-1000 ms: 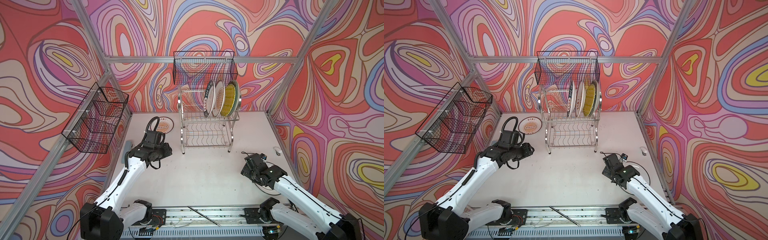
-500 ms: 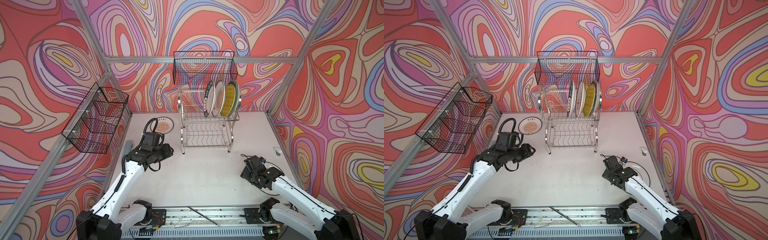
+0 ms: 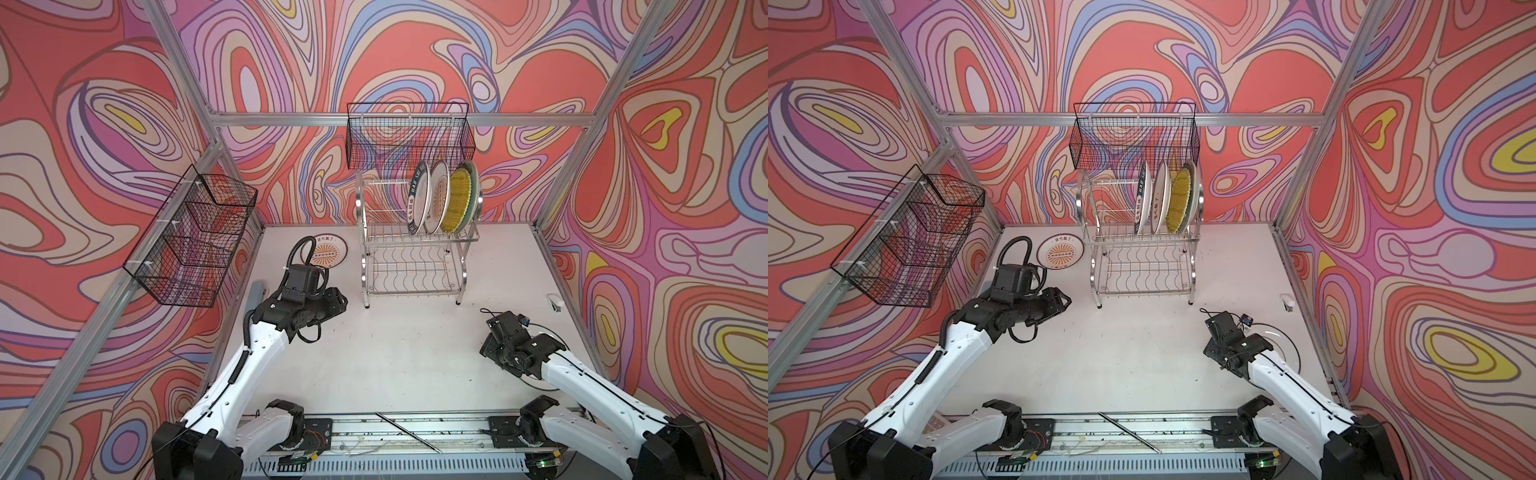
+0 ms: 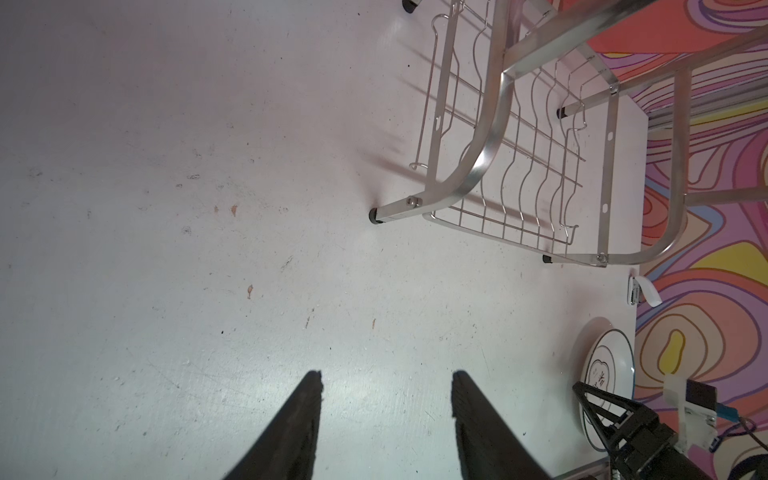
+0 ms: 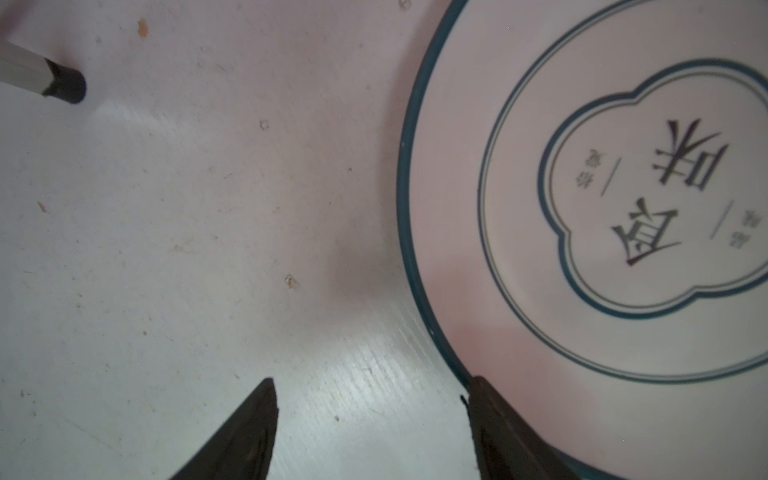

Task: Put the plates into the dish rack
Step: 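Hover the open right gripper over the teal-rimmed white plate's rim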

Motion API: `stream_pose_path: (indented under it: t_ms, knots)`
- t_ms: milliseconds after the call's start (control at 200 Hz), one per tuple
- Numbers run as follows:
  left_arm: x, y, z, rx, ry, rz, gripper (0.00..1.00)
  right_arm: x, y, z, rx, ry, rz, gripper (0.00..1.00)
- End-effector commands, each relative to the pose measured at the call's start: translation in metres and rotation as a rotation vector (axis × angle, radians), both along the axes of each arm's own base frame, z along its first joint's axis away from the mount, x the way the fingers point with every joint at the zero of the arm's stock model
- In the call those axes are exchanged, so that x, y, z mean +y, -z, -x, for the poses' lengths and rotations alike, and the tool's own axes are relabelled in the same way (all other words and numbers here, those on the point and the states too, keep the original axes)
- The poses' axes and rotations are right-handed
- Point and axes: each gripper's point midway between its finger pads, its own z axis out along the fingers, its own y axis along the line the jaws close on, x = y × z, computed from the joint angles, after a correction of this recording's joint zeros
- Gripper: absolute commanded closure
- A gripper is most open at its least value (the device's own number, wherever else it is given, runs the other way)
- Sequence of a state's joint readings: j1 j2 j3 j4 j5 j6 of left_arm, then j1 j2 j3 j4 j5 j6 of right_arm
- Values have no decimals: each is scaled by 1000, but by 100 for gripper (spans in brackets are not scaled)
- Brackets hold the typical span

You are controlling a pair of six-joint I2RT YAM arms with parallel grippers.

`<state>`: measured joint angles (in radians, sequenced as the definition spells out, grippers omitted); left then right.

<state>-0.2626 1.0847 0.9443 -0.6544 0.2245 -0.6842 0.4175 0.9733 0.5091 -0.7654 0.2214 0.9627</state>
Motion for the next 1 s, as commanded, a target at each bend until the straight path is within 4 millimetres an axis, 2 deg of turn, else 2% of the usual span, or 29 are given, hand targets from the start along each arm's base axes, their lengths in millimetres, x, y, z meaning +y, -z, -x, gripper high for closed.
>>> stream_pose_path:
  t_ms: [0,306,551,992]
  knots:
    - [1,-13,4,-26,12,-11,46,-8,-9,-9,-32,28,33,25]
    - [2,-13,5,-23,9,-16,46,-14,-15,-18,-56,43,26,25]
    - [2,-16,6,-30,15,-13,46,-17,-3,-21,-37,54,-25,25]
    - [-4,-20,5,-34,37,10,46,0,7,-26,-14,-10,-106,28]
